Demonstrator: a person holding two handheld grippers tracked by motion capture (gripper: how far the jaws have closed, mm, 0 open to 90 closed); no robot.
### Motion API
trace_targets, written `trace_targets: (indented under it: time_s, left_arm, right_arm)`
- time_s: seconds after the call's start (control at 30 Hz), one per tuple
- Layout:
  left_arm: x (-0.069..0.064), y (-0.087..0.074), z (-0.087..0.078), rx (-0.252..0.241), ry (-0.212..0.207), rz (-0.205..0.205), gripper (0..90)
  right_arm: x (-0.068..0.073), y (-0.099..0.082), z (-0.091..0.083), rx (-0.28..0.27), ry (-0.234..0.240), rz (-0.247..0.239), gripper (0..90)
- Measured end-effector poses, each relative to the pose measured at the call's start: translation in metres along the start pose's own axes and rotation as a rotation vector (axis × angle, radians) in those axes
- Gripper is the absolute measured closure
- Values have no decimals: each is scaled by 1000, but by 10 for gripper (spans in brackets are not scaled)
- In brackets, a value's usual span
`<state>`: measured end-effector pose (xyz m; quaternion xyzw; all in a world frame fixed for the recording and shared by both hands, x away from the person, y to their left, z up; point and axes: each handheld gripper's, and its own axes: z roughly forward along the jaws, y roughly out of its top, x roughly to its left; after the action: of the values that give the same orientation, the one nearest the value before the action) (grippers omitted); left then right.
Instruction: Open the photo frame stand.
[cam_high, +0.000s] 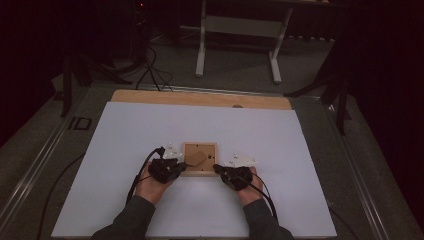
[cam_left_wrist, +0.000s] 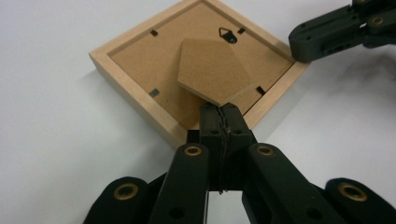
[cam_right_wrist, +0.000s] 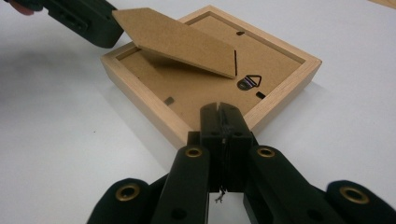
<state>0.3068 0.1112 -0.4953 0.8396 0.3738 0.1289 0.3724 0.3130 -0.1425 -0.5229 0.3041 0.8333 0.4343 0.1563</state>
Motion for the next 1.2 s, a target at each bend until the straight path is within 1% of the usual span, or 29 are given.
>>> trace_targets:
  time_s: [0.1, 0.17, 0.27, 0.4, 0.53, 0.7, 0.8, 0.87, 0.9, 1.07, 1.13, 1.17, 1.2]
  left_arm:
    - [0, 3, -1, -11, -2, 0, 892]
    - [-1, 9, -3, -20, -2, -2, 890]
    - [-2, 15, -3, -20, -4, 0, 881]
    - [-2, 17, -1, -15, -6, 3, 861]
    - [-3, 18, 1, -4, -20, -6, 835]
    - [-1, 20, 1, -3, -24, -16, 813]
    - [0, 21, 2, 5, -27, -25, 780]
    - [0, 21, 3, 8, -31, -25, 739]
    - [0, 21, 3, 10, -40, -30, 724]
    - [-1, 21, 5, 8, -51, -33, 676]
    - [0, 22, 7, 7, -60, -45, 665]
    - [0, 22, 7, 7, -60, -45, 652]
    - [1, 22, 8, 5, -69, -54, 641]
  right_arm:
    - [0, 0, 0, 0, 0, 0, 891]
    - [0, 0, 0, 0, 0, 0, 891]
    - [0, 0, 0, 0, 1, 1, 891]
    - [0, 0, 0, 0, 1, 0, 891]
    - [0, 0, 0, 0, 0, 0, 891]
    - [0, 0, 0, 0, 0, -2, 891]
    - [0, 0, 0, -1, 1, -2, 891]
    - [0, 0, 0, -1, 1, -3, 891]
    - [0, 0, 0, -1, 1, -3, 891]
    - [0, 0, 0, -1, 1, -2, 890]
    - [0, 0, 0, -1, 1, -2, 889]
    - [0, 0, 0, -1, 1, -2, 889]
    - [0, 0, 0, -1, 1, -3, 889]
